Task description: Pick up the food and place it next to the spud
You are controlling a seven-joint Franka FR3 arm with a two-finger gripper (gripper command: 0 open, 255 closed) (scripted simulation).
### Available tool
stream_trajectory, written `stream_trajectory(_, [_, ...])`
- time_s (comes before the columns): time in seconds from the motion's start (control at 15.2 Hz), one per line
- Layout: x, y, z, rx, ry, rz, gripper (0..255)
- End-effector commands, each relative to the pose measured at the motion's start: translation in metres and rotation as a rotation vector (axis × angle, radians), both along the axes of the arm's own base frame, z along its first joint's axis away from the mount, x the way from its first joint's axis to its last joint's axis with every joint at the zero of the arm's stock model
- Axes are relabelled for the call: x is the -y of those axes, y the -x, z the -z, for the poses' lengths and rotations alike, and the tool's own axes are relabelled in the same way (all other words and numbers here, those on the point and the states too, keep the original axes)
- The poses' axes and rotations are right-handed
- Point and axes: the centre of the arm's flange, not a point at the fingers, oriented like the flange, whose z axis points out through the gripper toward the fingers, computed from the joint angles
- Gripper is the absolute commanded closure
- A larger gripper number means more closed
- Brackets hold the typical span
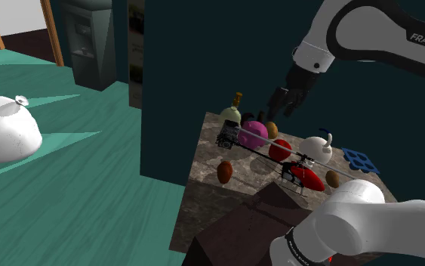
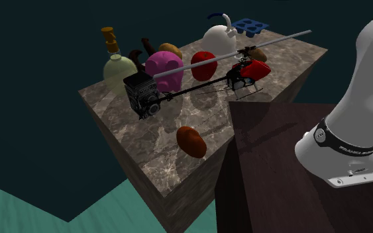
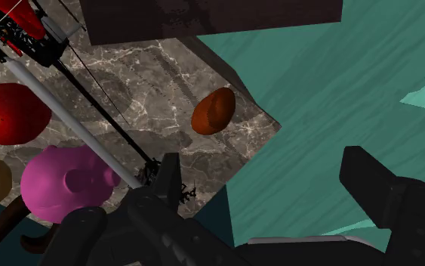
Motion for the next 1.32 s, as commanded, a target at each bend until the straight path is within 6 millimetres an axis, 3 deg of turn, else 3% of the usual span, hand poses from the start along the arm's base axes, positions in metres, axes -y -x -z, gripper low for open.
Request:
stream_trajectory(0.0, [0.000, 0.000, 0.000, 0.000, 0.000, 0.000, 0])
stream_trajectory(0.66, [-0.039, -0.056, 0.123, -0.072, 0.109, 0.270, 0])
stream_trajectory(1.25, [-0.050, -0.105, 0.239, -0.136, 0.208, 0.513, 0])
